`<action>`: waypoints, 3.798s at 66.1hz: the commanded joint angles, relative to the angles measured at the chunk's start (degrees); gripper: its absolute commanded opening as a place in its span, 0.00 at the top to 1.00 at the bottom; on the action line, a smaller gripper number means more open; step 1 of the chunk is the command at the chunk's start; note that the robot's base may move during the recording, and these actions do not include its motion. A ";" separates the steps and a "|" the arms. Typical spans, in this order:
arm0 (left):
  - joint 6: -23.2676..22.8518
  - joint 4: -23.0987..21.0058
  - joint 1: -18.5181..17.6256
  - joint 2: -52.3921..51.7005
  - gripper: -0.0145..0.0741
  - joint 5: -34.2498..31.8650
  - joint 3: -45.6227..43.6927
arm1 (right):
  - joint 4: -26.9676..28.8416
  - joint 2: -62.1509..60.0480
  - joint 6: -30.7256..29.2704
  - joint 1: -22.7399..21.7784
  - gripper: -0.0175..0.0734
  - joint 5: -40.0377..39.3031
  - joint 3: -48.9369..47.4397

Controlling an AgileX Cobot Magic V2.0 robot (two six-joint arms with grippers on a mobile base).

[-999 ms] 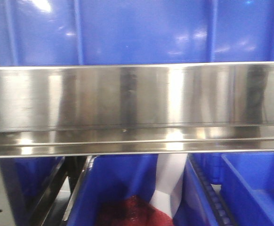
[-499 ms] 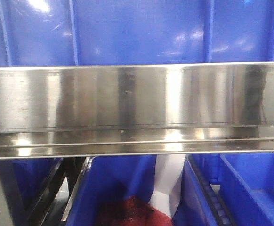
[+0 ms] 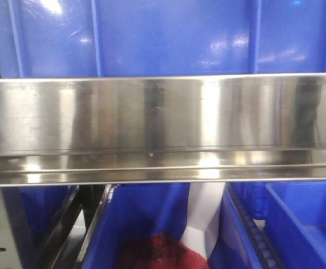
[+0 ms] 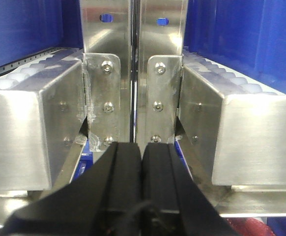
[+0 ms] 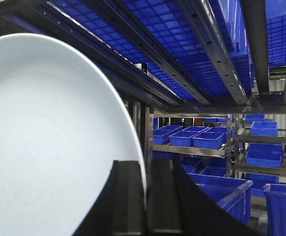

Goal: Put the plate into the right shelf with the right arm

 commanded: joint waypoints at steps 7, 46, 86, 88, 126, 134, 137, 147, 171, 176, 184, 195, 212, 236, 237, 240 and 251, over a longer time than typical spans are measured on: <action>-0.19 -0.23 -0.04 -0.30 0.89 -4.92 0.46 | 0.39 1.11 -0.33 -0.21 0.75 -4.50 -1.53; -0.19 -0.23 -0.04 -0.30 0.89 -4.92 0.46 | 0.39 11.03 -0.33 -0.21 0.75 -1.31 -8.70; -0.19 -0.23 -0.04 -0.30 0.89 -4.92 0.46 | 0.39 54.38 -0.33 -0.21 0.75 -2.91 -35.71; -0.19 -0.23 -0.04 -0.30 0.89 -4.92 0.46 | 0.39 56.07 -0.33 -0.21 0.75 -3.54 -36.53; -0.19 -0.23 -0.04 -0.30 0.89 -4.92 0.46 | 0.39 70.71 -0.33 -0.21 0.54 -6.56 -42.36; -0.19 -0.23 -0.04 -0.30 0.89 -4.92 0.46 | 0.39 70.71 -0.33 -0.21 0.22 -6.46 -42.36; -0.19 -0.23 -0.04 -0.30 0.89 -4.92 0.46 | 0.39 70.71 -0.33 -0.21 0.14 -6.46 -42.36; -0.19 -0.23 -0.04 -0.30 0.89 -4.92 0.46 | 0.39 69.96 -0.33 -0.21 0.12 -5.38 -42.36; -0.19 -0.23 -0.04 -0.30 0.89 -4.92 0.46 | 0.39 54.57 -0.33 -0.21 0.12 4.42 -42.18; -0.19 -0.23 -0.04 -0.30 0.89 -4.92 0.46 | 0.39 50.54 -0.33 -0.27 0.12 7.42 -42.18; -0.19 -0.23 -0.04 -0.30 0.89 -4.92 0.46 | 0.39 45.24 -0.33 -0.27 0.12 11.32 -42.18; -0.19 -0.23 -0.04 -0.30 0.89 -4.92 0.46 | 0.39 38.66 0.99 -0.27 0.18 16.62 -42.18; -0.19 -0.23 -0.04 -0.30 0.89 -4.92 0.46 | 0.39 32.03 2.67 -0.27 0.65 25.59 -42.18; -0.19 -0.23 -0.04 -0.30 0.89 -4.92 0.46 | 0.39 29.57 2.67 -0.27 0.75 24.18 -42.18; -0.19 -0.23 -0.04 -0.30 0.89 -4.92 0.46 | 0.39 29.57 2.67 -0.27 0.75 24.18 -42.18; -0.19 -0.23 -0.04 -0.30 0.89 -4.92 0.46 | 0.39 29.57 2.67 -0.27 0.75 24.18 -42.18; -0.19 -0.23 -0.04 -0.30 0.89 -4.92 0.46 | 0.39 29.57 2.67 -0.27 0.75 24.18 -42.18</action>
